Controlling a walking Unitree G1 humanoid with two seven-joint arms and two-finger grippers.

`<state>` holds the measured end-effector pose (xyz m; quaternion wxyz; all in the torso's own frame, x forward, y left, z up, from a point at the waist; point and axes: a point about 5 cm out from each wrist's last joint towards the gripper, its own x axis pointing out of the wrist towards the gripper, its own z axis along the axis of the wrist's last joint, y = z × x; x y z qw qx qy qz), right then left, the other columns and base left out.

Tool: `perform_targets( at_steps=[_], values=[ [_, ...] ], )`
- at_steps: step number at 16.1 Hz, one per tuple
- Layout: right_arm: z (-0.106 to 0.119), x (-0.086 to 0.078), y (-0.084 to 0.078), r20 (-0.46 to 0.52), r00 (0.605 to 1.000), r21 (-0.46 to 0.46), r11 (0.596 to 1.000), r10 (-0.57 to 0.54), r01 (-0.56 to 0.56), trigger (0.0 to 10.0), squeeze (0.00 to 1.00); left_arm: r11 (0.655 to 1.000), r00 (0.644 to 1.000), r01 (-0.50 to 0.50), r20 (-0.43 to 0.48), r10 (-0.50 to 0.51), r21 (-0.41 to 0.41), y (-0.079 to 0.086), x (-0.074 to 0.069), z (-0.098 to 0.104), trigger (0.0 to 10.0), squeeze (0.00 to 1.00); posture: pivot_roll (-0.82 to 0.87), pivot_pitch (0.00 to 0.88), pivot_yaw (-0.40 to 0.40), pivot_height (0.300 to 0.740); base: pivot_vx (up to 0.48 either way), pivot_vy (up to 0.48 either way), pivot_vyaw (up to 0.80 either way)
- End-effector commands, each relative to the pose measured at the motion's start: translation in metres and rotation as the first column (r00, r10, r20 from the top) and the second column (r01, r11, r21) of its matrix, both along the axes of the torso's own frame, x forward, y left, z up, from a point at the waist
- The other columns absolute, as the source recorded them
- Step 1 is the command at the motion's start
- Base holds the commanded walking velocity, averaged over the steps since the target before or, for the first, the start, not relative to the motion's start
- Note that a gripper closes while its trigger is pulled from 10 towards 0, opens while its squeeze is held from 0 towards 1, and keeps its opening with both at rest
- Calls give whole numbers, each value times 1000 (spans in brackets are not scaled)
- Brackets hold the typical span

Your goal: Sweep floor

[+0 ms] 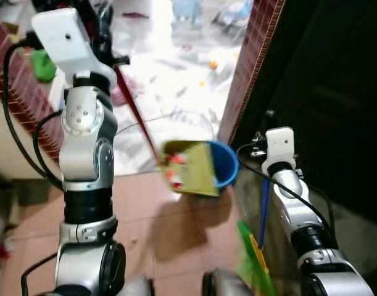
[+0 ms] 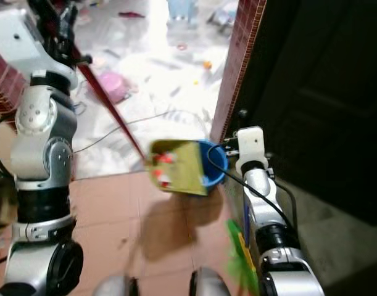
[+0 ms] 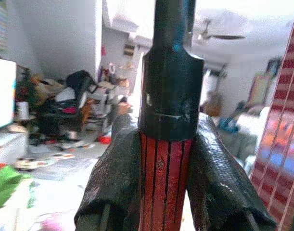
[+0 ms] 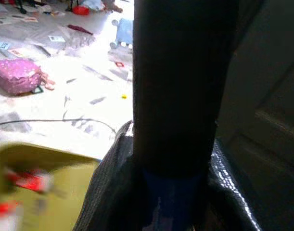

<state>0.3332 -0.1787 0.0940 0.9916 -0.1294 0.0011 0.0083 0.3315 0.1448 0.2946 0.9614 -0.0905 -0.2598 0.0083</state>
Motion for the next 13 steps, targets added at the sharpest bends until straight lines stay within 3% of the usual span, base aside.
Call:
perform_targets(
  at_steps=[1, 6, 13],
  values=[
    [9, 5, 8, 39, 999, -8, 999, 34, -34, 10000, 0, 1000, 994, -12, 110, 14, -17, 6, -8, 19, 10000, 0, -27, 88, -31, 740, 409, 0, 0],
    [9, 5, 8, 38, 998, -7, 999, 42, -42, 10000, 0, 999, 992, -33, 123, 32, 7, 7, -6, 21, 10000, 0, -27, 85, -32, 740, 389, 0, 0],
    [7, 5, 8, 30, 999, 1, 999, 42, -42, 10000, 0, 984, 985, -28, 172, -2, 173, -21, -9, 5, 10000, 0, -27, 96, -46, 740, 0, 0, 0]
  ],
)
